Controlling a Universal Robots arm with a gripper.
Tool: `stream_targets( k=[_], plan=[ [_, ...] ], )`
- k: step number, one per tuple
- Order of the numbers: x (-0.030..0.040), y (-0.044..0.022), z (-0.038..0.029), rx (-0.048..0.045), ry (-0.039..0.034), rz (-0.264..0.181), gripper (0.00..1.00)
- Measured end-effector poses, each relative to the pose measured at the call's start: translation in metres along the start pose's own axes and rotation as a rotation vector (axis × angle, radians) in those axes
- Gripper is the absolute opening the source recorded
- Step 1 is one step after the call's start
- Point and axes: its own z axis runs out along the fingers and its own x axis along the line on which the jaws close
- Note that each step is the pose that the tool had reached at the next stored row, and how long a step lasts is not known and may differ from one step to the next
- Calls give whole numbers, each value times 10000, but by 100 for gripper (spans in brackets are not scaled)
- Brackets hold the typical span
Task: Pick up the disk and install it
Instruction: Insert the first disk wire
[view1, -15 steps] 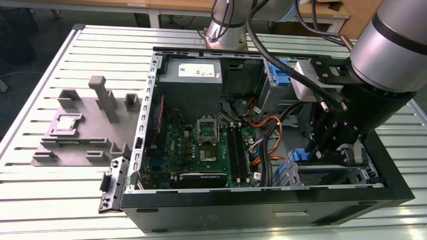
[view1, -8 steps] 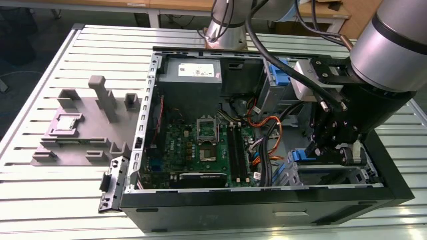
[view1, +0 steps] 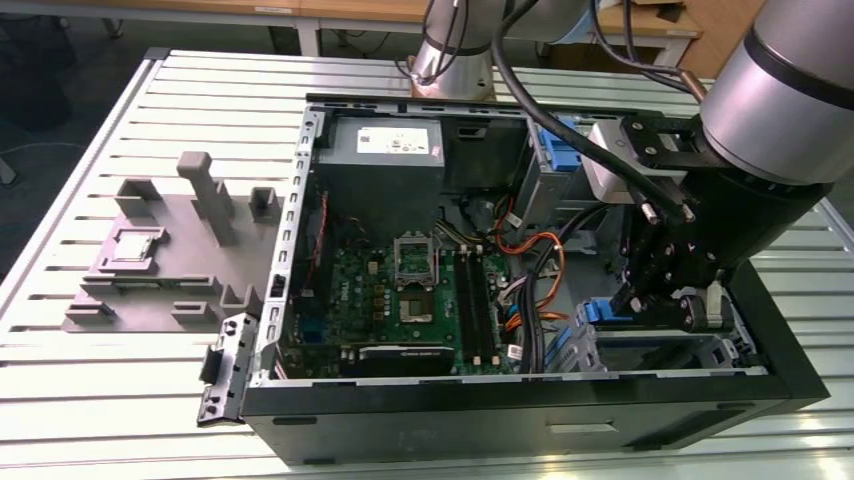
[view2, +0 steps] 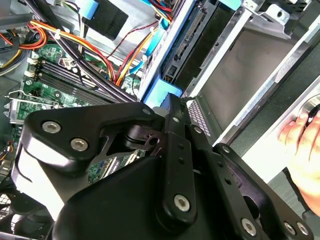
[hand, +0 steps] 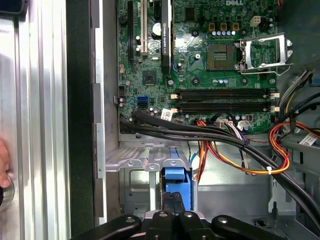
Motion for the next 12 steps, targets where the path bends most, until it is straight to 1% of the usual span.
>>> stream_targets(
  k=[6, 8, 12],
  plan=[
    [-1, -8, 1, 1, 6, 0, 10],
    [-2, -45, 8, 2, 2, 1, 10],
    [-3, -69, 12, 1, 1, 0, 10]
  ],
)
